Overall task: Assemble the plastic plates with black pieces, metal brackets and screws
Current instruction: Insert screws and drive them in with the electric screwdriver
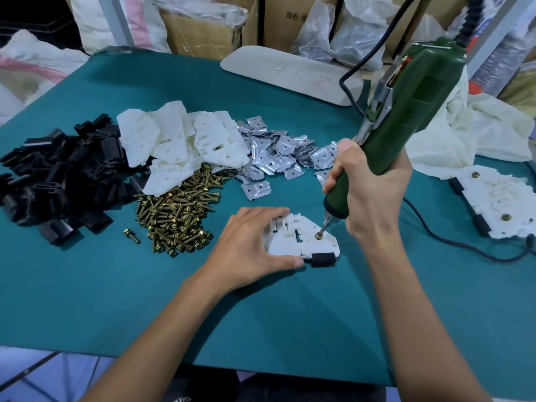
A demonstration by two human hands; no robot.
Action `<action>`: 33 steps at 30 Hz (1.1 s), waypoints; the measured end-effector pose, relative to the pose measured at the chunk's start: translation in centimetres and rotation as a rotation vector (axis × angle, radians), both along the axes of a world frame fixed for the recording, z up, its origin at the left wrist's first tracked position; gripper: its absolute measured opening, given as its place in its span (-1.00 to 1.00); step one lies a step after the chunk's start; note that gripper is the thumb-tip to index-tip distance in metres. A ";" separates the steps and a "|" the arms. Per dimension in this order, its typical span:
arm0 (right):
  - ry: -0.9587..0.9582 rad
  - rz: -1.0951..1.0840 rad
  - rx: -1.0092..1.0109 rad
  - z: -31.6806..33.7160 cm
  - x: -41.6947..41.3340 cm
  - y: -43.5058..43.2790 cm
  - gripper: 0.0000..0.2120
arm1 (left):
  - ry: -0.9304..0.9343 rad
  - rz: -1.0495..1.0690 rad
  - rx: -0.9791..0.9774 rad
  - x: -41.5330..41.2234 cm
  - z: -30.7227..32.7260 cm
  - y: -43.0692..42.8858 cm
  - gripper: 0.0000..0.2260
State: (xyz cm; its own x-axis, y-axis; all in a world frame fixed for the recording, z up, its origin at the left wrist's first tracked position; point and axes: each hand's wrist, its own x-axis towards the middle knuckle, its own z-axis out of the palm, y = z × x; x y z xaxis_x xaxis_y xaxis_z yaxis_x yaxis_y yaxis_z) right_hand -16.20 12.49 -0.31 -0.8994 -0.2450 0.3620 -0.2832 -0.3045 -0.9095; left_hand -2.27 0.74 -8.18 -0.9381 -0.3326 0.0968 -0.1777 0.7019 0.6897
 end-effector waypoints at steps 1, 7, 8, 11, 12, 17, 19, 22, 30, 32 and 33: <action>-0.001 0.001 -0.001 0.0 0.0 0.0 -0.81 | 0.001 0.000 0.002 0.0 0.0 0.0 -0.18; -0.017 -0.007 -0.011 0.3 0.0 0.0 -0.79 | 0.001 -0.005 0.012 0.0 0.0 0.0 -0.18; -0.012 -0.009 -0.005 0.4 0.0 0.0 -0.79 | -0.001 -0.005 0.011 0.0 0.1 0.0 -0.18; 0.000 -0.006 0.007 0.7 0.2 0.0 -0.78 | -0.002 -0.007 0.011 0.0 0.1 0.0 -0.19; 0.005 -0.006 0.009 0.8 0.3 0.0 -0.77 | 0.000 -0.007 0.012 0.0 0.1 0.0 -0.19; 0.024 -0.007 0.022 0.8 0.6 -0.1 -0.77 | 0.004 0.002 0.006 0.0 0.2 0.1 -0.21; 0.011 -0.004 0.027 0.8 0.6 0.0 -0.79 | -0.010 -0.006 0.004 0.0 0.4 0.1 -0.23; 0.017 -0.002 0.031 1.1 0.7 0.4 -0.74 | -0.066 -0.030 -0.032 -0.3 0.9 0.2 -0.23; 0.020 -0.038 -0.070 3.5 -0.1 2.5 -0.61 | -0.238 -0.172 -0.070 -1.7 3.8 0.3 -0.28; 0.021 -0.050 -0.091 3.9 -0.3 3.0 -0.56 | -0.323 -0.090 -0.256 -2.3 4.7 0.5 -0.32; 0.023 -0.056 -0.097 4.0 -0.3 3.2 -0.55 | -0.370 -0.002 -0.378 -2.5 5.1 0.6 -0.33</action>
